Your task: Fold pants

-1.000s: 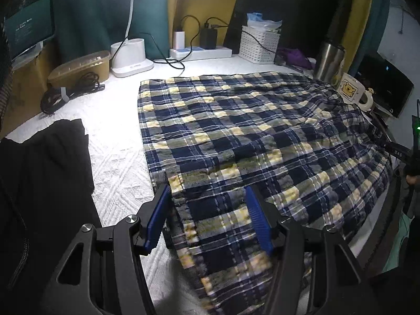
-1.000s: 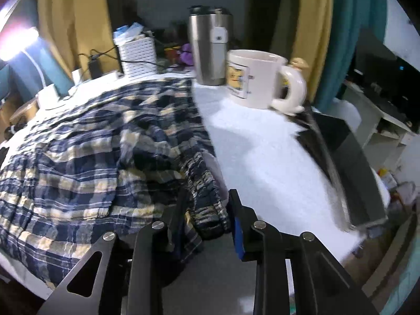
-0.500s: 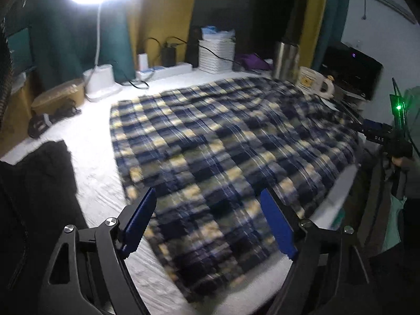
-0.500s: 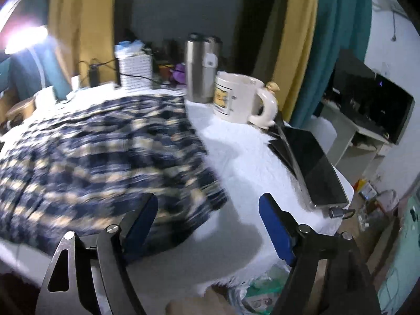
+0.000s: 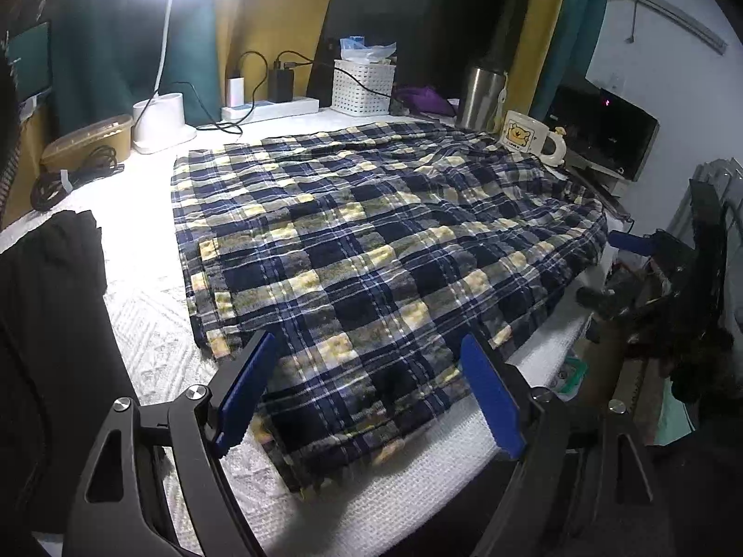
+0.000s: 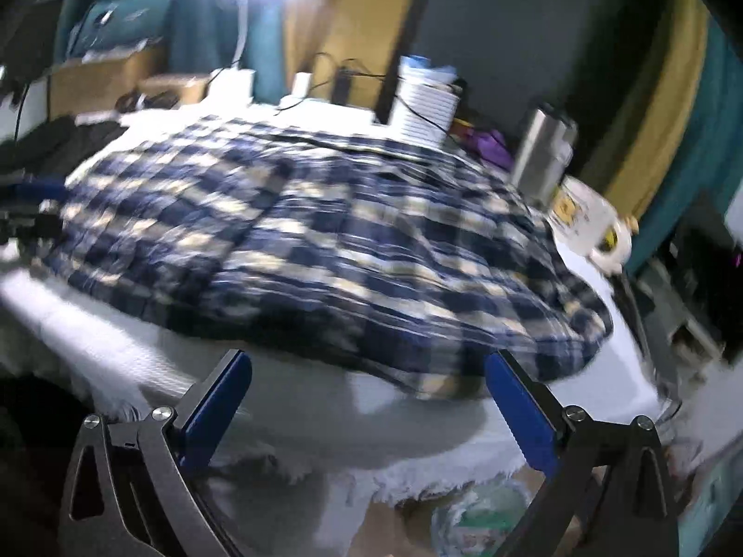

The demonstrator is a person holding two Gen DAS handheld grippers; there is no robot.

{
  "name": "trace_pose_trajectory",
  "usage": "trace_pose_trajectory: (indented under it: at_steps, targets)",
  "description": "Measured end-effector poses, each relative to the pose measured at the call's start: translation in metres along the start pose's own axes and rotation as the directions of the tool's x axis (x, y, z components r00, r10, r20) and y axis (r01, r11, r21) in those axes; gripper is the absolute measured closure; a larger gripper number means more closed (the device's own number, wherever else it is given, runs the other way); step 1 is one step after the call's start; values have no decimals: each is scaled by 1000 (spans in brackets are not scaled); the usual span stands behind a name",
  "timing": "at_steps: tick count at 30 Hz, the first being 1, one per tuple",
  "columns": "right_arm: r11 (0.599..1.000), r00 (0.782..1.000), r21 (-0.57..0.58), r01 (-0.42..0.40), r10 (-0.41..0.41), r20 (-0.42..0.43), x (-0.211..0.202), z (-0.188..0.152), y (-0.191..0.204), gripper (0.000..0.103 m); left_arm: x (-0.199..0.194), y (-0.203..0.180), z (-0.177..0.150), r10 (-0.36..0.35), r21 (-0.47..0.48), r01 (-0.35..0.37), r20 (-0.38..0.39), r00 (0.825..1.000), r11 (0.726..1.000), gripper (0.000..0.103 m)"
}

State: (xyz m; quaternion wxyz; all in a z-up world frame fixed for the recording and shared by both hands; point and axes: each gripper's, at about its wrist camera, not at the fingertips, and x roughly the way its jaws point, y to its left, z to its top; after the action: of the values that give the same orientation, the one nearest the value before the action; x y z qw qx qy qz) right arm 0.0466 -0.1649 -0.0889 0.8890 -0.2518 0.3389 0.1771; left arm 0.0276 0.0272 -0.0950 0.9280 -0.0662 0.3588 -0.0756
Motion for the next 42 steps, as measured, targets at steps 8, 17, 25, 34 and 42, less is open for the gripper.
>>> trace_pose_trajectory:
  at_steps: [8,17,25,34,42]
  targets:
    - [994,998,-99,43,-40,39,14,19,12,0,4,-9,-1,-24,31,24,-3,1000,999,21]
    - [993,994,52,-104,103,19,36,47,-24,0,12,-26,-3,-35,114,36,-15,999,993,13]
    - [970,983,163,-180,181,11,59,62,-42,0,31,-29,-5,111,191,-96,-69,991,977,13]
    - [958,979,202,-202,203,14,57,53,-52,0,26,-24,2,153,263,-139,-34,988,955,92]
    - [979,984,108,-174,168,56,25,35,-27,0,-9,-17,28,76,166,-85,61,995,982,96]
